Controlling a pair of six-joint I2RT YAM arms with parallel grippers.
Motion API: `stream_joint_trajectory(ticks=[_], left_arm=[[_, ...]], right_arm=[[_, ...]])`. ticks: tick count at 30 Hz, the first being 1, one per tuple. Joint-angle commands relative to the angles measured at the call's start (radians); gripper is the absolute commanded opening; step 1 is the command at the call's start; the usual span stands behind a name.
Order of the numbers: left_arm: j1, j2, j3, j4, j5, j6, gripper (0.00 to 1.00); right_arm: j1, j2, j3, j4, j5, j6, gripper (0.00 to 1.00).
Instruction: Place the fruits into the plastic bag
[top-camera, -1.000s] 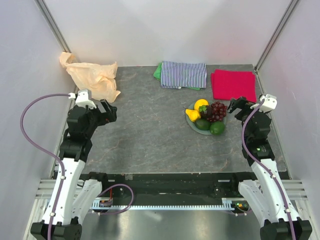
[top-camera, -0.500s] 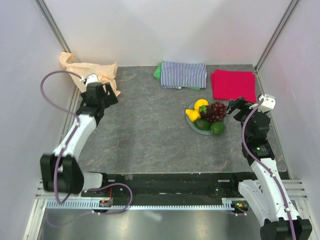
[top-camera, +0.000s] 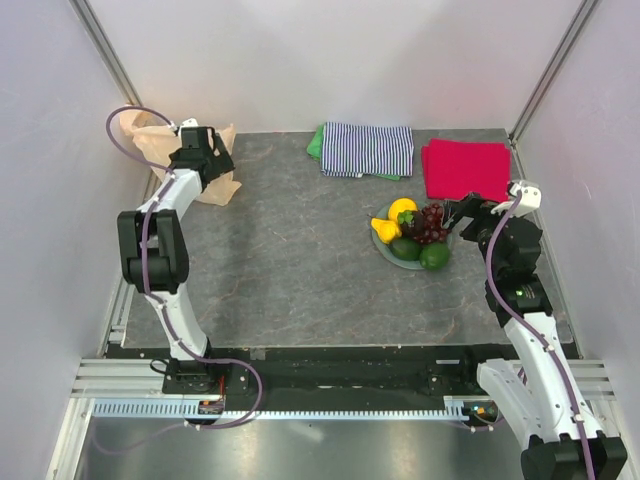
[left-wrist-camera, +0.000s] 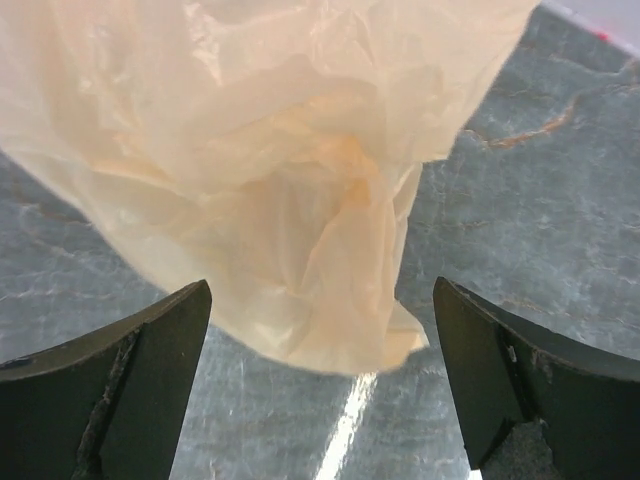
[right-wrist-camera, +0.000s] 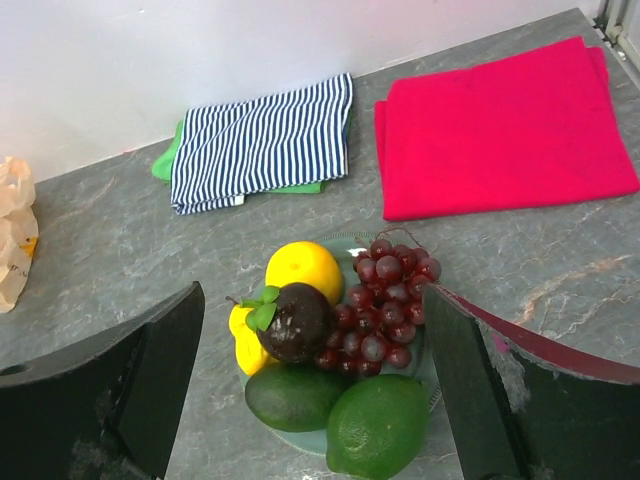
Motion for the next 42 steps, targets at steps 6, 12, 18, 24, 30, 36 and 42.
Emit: stream_joint_trajectory(ticks=[6, 12, 18, 24, 30, 36, 42], left_arm=[[0.038, 0.142, 0.132, -0.053, 0.226, 0.054, 0.34], [0.023, -0.115, -0.128, 0.128, 0.352, 0.091, 0.02], [-0.140, -0.511, -0.496, 0.286, 0.460, 0.232, 0.02], [-0.298, -0.680, -0.674, 0.237, 0.486, 0.212, 0.01], [-0.338, -0.743, -0.751, 0.179, 0.497, 0.108, 0.02], [-0.341, -0.749, -0.777, 0.158, 0.527, 0.075, 0.02], [-0.347, -0.759, -0.799, 0.142, 0.509, 0.075, 0.02]], right_arm=[[0.003, -0.001, 0.049, -0.020, -0.041, 0.000, 0.98], [0.003, 0.021, 0.075, -0.008, -0.103, -0.001, 0.97], [0.012, 0.099, 0.133, 0.088, -0.324, 0.031, 0.95], [0.169, 0.254, 0.181, 0.205, -0.386, 0.126, 0.95], [0.321, 0.435, 0.179, 0.377, -0.473, 0.189, 0.98], [0.442, 0.599, 0.221, 0.409, -0.504, 0.149, 0.98], [0.465, 0.732, 0.224, 0.516, -0.505, 0.216, 0.98]])
